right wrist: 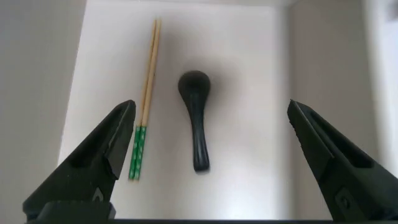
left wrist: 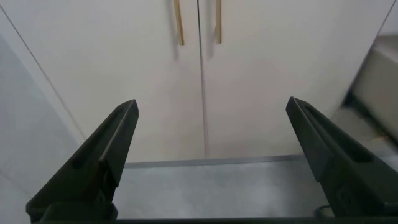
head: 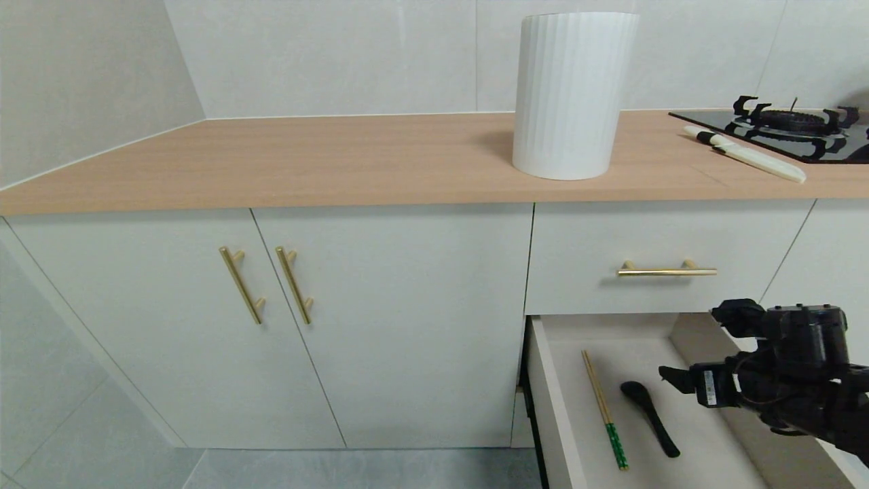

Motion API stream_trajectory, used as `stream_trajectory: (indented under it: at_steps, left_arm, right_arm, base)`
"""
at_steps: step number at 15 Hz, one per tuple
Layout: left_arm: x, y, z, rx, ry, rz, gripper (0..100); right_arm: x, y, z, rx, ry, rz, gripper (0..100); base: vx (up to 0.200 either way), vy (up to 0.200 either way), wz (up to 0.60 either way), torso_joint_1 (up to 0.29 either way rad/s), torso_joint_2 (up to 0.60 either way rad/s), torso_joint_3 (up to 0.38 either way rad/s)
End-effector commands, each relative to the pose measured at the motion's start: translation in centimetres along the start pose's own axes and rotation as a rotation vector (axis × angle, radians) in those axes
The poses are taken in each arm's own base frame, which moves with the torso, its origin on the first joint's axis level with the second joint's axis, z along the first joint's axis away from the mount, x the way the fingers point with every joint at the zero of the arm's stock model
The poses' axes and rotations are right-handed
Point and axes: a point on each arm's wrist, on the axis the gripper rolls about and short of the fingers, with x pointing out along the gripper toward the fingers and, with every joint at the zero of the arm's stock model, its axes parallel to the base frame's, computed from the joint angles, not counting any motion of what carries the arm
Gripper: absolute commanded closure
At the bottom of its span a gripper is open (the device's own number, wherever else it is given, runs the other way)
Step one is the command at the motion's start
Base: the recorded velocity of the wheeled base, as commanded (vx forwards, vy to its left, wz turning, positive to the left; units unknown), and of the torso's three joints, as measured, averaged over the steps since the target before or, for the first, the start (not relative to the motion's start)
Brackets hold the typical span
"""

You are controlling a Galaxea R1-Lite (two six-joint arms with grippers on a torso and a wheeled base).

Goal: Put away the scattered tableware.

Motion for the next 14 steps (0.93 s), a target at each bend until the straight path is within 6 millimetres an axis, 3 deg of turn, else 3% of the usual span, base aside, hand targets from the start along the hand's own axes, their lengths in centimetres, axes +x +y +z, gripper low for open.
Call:
stream_trajectory:
  at_steps: [1, 4, 8, 12, 14]
  left_arm:
    - [0.0, 0.0, -0.1, 0.004, 0.003, 0.002, 0]
    - [0.0, 0.0, 0.0, -0.055, 0.000, 0.004, 0]
    - [0.0, 0.0, 0.0, -0.054, -0.002, 0.001, 0]
    - [0.0, 0.0, 0.0, -0.054, 0.000, 0.001, 0]
    - [0.0, 0.0, 0.0, -0.055, -0.002, 0.001, 0]
  right_arm:
    - [-6.4, 0.2, 1.1, -0.013, -0.076, -0.008, 0]
    - [-11.4, 0.6, 0.3, 0.000, -0.049, 0.038, 0]
    - [-15.6, -0.2, -2.3, 0.027, 0.006, 0.044, 0]
    - [-15.9, -0.1, -3.5, 0.024, 0.034, 0.076, 0]
    - [-15.7, 0.1, -4.0, 0.013, 0.057, 0.092, 0]
  base:
    - [0.000, 0.000, 0.00, 0.000, 0.00, 0.000]
    - [0.000, 0.000, 0.00, 0.000, 0.00, 0.000]
    - [0.000, 0.000, 0.00, 0.000, 0.00, 0.000]
    - [0.000, 0.000, 0.00, 0.000, 0.00, 0.000]
    - [-0.200, 0.000, 0.00, -0.002, 0.00, 0.005]
